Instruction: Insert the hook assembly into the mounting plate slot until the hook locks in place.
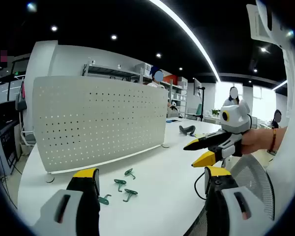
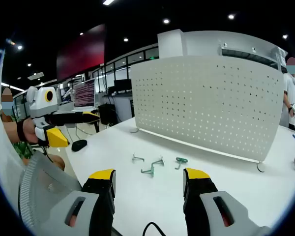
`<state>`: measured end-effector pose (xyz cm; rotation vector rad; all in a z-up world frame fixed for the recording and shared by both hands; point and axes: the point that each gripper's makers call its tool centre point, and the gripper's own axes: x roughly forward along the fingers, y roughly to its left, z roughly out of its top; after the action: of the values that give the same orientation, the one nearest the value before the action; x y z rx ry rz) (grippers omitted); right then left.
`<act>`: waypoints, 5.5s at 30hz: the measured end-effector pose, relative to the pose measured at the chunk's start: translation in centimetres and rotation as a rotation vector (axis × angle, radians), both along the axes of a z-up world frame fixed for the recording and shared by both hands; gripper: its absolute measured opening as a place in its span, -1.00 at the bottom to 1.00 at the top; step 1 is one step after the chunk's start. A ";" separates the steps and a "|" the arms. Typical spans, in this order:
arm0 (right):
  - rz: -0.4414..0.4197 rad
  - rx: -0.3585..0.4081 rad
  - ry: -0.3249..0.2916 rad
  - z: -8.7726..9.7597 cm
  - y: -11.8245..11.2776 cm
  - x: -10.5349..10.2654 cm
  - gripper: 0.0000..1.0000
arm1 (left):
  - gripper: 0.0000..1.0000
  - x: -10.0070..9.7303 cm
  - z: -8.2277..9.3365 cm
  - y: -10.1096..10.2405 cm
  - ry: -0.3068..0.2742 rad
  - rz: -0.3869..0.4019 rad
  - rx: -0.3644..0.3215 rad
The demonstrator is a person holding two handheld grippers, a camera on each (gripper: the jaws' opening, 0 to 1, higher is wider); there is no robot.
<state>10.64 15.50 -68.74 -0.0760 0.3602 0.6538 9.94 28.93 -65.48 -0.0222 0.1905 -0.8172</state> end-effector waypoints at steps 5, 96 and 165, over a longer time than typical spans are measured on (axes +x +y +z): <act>0.011 -0.004 -0.002 0.1 0.4 0.0 0.13 | 0.81 -0.2 0.0 0.1 -0.001 0.005 -0.004; 0.188 -0.135 0.201 -7.0 5.9 4.1 -0.14 | 0.80 1.6 -2.1 2.4 0.052 0.055 -0.035; 0.190 -0.295 0.396 -14.9 8.3 8.9 -0.53 | 0.73 2.8 -3.7 3.4 0.101 0.055 -0.062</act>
<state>19.56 23.76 -83.61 -0.2665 0.8384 0.8011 12.69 32.30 -69.18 -0.1266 0.2585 -0.7680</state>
